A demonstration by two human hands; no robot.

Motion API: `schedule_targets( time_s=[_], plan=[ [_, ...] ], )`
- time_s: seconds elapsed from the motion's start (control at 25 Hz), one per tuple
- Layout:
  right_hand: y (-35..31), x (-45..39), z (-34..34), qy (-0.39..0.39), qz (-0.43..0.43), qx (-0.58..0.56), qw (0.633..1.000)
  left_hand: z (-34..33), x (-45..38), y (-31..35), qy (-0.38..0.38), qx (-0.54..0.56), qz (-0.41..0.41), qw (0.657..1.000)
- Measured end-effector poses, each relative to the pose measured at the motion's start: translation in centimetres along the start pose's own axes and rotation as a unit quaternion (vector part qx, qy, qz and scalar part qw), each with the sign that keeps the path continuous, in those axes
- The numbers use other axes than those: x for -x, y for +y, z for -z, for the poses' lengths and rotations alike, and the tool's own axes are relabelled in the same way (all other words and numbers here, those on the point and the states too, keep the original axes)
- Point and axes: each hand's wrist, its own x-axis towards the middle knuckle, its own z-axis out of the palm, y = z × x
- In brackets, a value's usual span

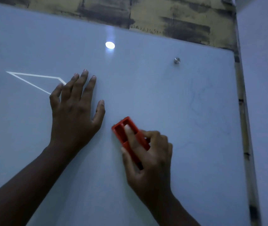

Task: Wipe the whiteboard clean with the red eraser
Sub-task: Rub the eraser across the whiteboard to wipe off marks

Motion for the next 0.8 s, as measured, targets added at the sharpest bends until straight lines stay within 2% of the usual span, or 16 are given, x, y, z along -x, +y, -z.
schedule_targets(
  time_s=[0.16, 0.24, 0.4, 0.52, 0.68, 0.8],
  plan=[
    [-0.6, 2.4, 1.4, -0.064, 0.083, 0.009, 0.994, 0.6, 1.9, -1.0, -0.034, 0.014, -0.026, 0.999],
    [0.9, 1.2, 2.4, -0.055, 0.079, 0.039, 0.995, 1.2, 3.0, -1.6, -0.035, 0.014, -0.043, 0.998],
    [5.7, -0.9, 4.7, 0.047, -0.099, 0.062, 0.992, 1.7, 5.0, -2.3, -0.035, 0.026, -0.058, 0.997],
    [6.5, 2.1, 6.4, 0.077, -0.213, 0.045, 0.973, 2.0, 6.6, -2.2, -0.036, 0.031, -0.049, 0.998],
    [3.5, 6.7, 7.0, 0.091, -0.288, -0.002, 0.953, 2.3, 8.5, -1.4, -0.044, 0.028, -0.027, 0.998],
    [1.1, 6.4, 5.9, 0.08, -0.282, -0.026, 0.956, 2.6, 9.6, -0.9, -0.058, 0.03, -0.019, 0.998]
  ],
)
